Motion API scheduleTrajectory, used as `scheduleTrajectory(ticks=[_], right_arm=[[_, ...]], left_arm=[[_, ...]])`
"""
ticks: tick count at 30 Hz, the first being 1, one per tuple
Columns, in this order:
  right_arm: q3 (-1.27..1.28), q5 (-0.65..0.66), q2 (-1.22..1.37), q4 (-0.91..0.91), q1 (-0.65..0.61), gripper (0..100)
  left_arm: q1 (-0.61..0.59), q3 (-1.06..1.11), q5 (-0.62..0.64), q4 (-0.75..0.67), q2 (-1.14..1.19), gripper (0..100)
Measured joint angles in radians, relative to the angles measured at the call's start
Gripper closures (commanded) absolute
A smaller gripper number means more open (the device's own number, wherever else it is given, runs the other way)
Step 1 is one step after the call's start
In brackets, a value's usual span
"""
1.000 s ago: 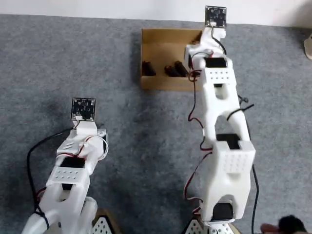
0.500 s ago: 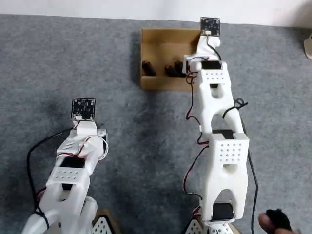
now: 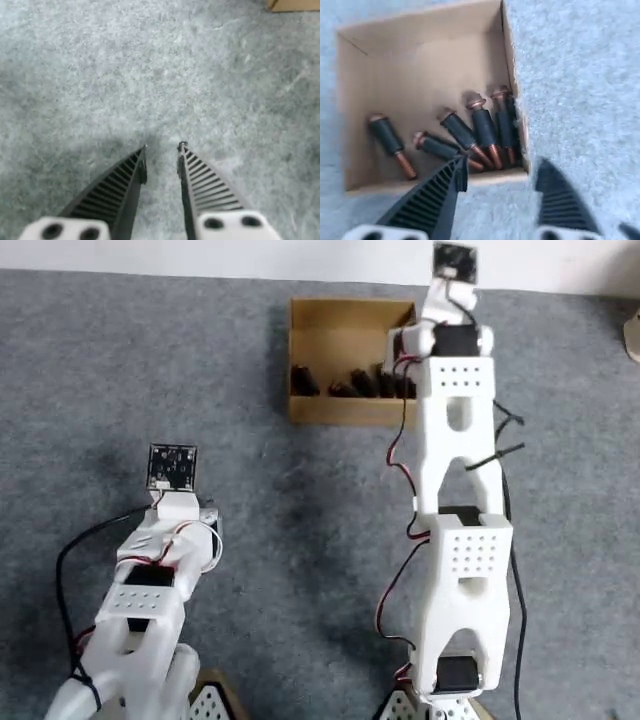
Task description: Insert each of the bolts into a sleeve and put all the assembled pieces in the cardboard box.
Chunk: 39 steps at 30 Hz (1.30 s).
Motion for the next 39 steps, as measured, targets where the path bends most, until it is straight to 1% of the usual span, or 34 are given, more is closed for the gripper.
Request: scheduleTrajectory(ticks=[2,5,6,9,13,16,19,24,28,33,39], right_arm=[[-0.11,-0.009,0.0,0.095,0.0,97.3],[-0.245,-0.015,0.0,0.236,0.0,99.6],[-0.278,-0.015,0.0,0.258,0.0,99.5],[-0.33,-0.015,-0.002,0.275,0.02,99.5],[-0.338,-0.015,-0.002,0.278,0.058,99.5],[-0.338,-0.015,-0.002,0.278,0.06,99.5],[-0.333,-0.015,-0.002,0.278,0.06,99.5],[-0.187,-0.015,-0.002,0.278,0.141,99.5],[-0.012,-0.015,-0.052,0.278,0.216,99.5],[0.256,-0.015,-0.226,0.278,0.292,99.5],[0.569,0.051,-0.528,0.278,0.344,99.5]], left_arm=[[0.0,0.0,0.0,0.0,0.0,89],[0.0,0.0,0.0,0.0,0.0,89],[0.0,0.0,0.0,0.0,0.0,89],[0.0,0.0,0.0,0.0,0.0,89],[0.0,0.0,0.0,0.0,0.0,89],[0.0,0.0,0.0,0.0,0.0,89],[-0.011,0.0,-0.029,0.0,-0.02,89],[-0.048,0.029,-0.04,0.0,-0.132,89],[-0.054,0.049,-0.04,0.014,-0.226,89],[-0.054,0.049,-0.041,0.117,-0.336,89],[-0.066,0.049,-0.046,0.267,-0.496,89]])
